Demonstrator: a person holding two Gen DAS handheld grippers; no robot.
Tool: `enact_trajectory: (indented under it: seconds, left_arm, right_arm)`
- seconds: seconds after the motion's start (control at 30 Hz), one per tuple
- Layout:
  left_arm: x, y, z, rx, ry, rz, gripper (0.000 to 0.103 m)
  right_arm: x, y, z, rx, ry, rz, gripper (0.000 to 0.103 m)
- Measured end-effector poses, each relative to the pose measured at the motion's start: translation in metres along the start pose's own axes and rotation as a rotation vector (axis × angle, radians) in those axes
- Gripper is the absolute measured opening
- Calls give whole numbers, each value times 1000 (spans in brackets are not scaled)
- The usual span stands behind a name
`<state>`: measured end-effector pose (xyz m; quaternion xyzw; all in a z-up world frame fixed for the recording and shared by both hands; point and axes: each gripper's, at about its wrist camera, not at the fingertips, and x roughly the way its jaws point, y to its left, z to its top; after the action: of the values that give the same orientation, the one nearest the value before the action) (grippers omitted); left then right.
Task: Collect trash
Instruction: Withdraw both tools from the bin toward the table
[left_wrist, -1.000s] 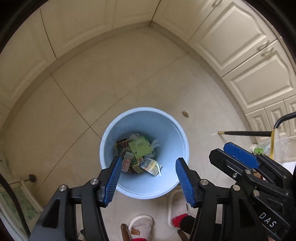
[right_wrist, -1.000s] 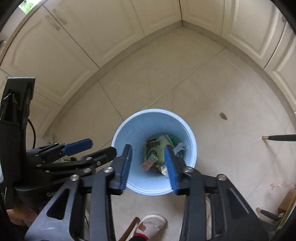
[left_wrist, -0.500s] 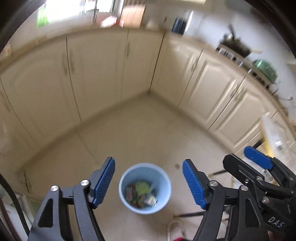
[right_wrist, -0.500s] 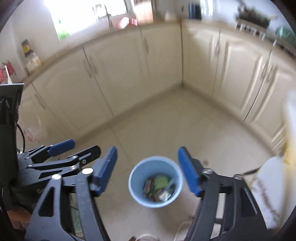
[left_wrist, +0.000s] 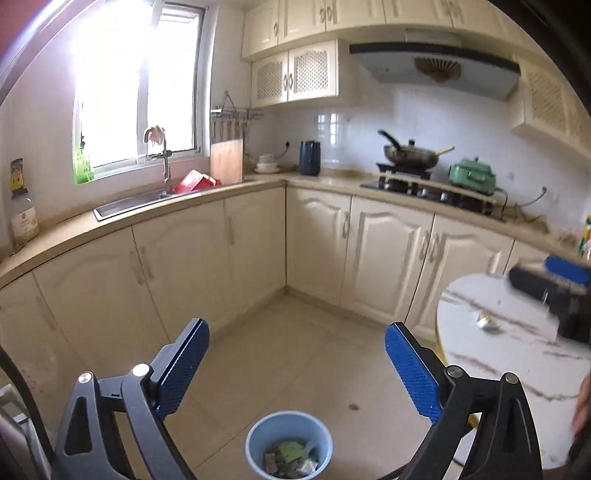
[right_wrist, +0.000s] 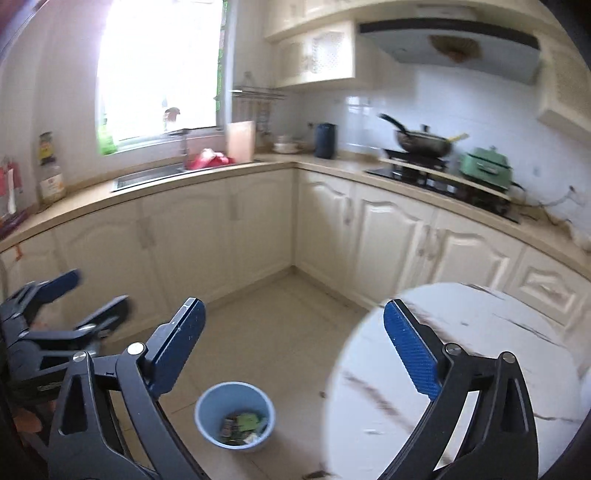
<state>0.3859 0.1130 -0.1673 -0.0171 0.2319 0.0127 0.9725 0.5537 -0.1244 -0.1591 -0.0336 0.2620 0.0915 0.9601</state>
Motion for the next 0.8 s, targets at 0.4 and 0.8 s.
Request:
enact_trajectory:
  seconds: [0.4, 0.8]
  left_arm:
    - [100, -13, 92, -62, 187, 32, 94]
    - [319, 67, 53, -114, 515, 122, 94]
  right_arm:
    - [98, -129, -32, 132, 323, -93, 96]
    - [189, -178, -71, 150, 491, -86, 72]
